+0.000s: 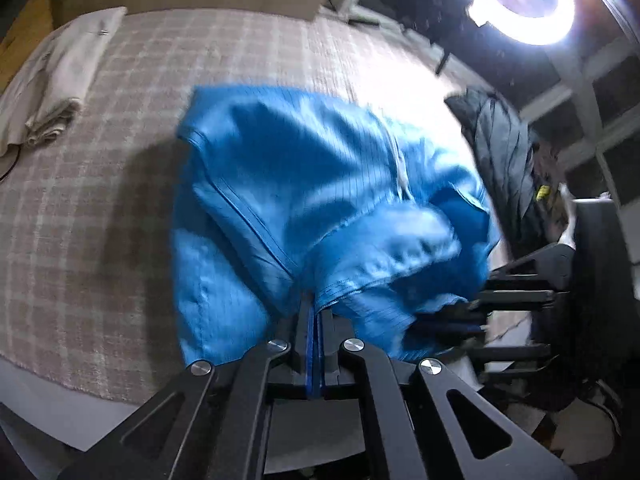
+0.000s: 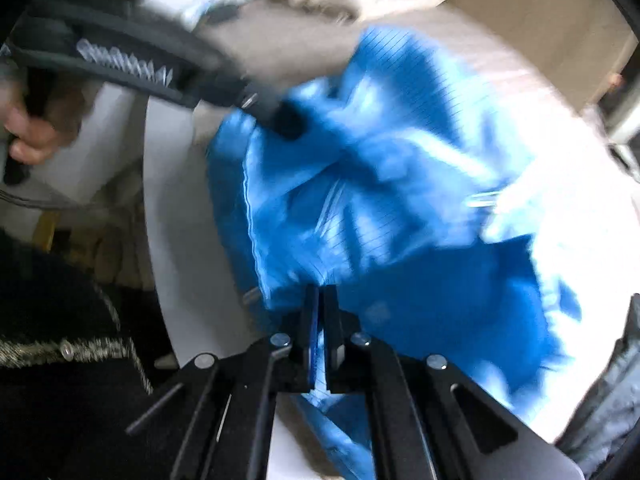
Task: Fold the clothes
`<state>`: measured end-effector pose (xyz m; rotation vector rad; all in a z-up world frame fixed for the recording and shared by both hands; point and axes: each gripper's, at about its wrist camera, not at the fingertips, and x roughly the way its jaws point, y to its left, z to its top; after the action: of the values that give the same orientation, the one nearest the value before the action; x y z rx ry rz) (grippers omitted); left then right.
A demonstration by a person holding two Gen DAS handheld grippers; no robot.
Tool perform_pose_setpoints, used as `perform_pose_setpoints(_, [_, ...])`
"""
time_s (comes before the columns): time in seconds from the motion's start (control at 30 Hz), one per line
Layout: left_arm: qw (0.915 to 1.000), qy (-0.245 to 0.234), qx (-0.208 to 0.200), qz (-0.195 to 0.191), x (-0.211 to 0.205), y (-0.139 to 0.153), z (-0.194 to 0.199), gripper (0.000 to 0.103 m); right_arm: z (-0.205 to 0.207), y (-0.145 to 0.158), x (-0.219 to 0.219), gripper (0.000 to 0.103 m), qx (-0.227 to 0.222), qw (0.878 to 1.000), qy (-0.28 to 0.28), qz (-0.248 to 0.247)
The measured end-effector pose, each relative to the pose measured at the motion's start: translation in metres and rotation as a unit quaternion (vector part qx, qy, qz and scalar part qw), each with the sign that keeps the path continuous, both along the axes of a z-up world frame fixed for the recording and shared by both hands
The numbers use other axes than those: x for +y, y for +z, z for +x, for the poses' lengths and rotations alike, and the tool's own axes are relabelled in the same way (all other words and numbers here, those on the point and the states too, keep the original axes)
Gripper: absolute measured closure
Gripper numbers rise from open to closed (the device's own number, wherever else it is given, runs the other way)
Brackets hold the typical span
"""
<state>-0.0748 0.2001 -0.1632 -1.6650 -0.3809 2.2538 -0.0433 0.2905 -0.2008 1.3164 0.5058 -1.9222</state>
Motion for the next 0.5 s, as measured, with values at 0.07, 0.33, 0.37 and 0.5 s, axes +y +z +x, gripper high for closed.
perform_pose_setpoints(0.07, [0.9997, 0.017, 0.016, 0.010, -0.008, 0.009, 0.006, 0.103, -0.006, 0.023, 0.023, 0.101, 0.020, 0.998, -0.054, -0.040])
perform_pose_setpoints(0.33, [0.9994, 0.019, -0.002, 0.028, -0.004, -0.026, 0.003, 0.102, -0.002, 0.000, 0.061, 0.101, -0.019, 0.963, -0.208, -0.168])
perform_pose_setpoints(0.37, [0.9994, 0.020, -0.007, 0.026, -0.005, -0.029, 0.001, 0.102, 0.000, -0.004, 0.059, 0.101, -0.030, 0.963, -0.206, -0.172])
perform_pose_setpoints(0.5, [0.9989, -0.021, 0.023, -0.034, 0.010, -0.016, 0.001, 0.092, 0.015, -0.001, 0.049, 0.101, -0.026, 0.972, -0.175, -0.154])
